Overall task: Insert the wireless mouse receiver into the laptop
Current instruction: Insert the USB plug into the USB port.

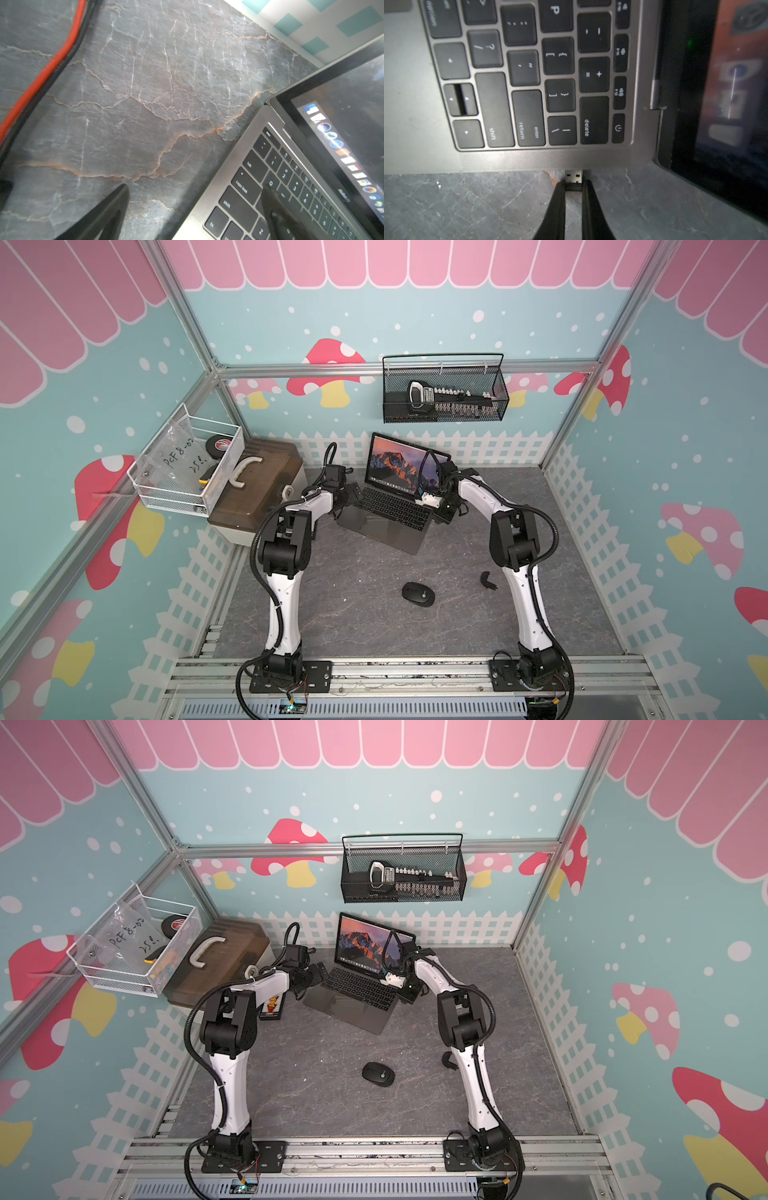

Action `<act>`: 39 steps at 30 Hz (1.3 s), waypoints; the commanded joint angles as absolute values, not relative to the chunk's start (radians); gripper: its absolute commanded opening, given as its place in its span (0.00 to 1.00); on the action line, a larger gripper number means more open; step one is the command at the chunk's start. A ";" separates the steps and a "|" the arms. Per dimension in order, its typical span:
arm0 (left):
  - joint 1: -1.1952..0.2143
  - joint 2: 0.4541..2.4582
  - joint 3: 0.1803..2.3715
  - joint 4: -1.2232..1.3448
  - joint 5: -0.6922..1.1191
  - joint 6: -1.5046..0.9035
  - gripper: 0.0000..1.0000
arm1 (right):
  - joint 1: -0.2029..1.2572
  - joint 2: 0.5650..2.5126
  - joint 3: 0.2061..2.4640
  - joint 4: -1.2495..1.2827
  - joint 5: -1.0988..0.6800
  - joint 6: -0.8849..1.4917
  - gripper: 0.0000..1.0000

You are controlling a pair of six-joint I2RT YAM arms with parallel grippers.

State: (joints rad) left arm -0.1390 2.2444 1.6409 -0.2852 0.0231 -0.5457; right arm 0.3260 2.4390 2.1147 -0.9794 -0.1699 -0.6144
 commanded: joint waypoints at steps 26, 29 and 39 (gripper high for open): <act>-0.167 2.302 1.629 -0.419 0.031 -0.531 0.99 | 0.340 2.421 2.077 -0.871 -0.254 -0.640 0.08; -0.191 2.314 1.653 -0.441 0.018 -0.505 0.99 | 0.351 2.428 2.086 -0.871 -0.255 -0.635 0.07; -0.248 2.337 1.689 -0.453 0.016 -0.486 0.98 | 0.404 2.457 2.160 -0.889 -0.227 -0.584 0.08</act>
State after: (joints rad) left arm -0.2169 2.2742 1.6928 -0.3504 -0.0528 -0.4690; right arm 0.3481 2.4325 2.1059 -0.9337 -0.1665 -0.5961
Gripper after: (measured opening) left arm 0.983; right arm 0.131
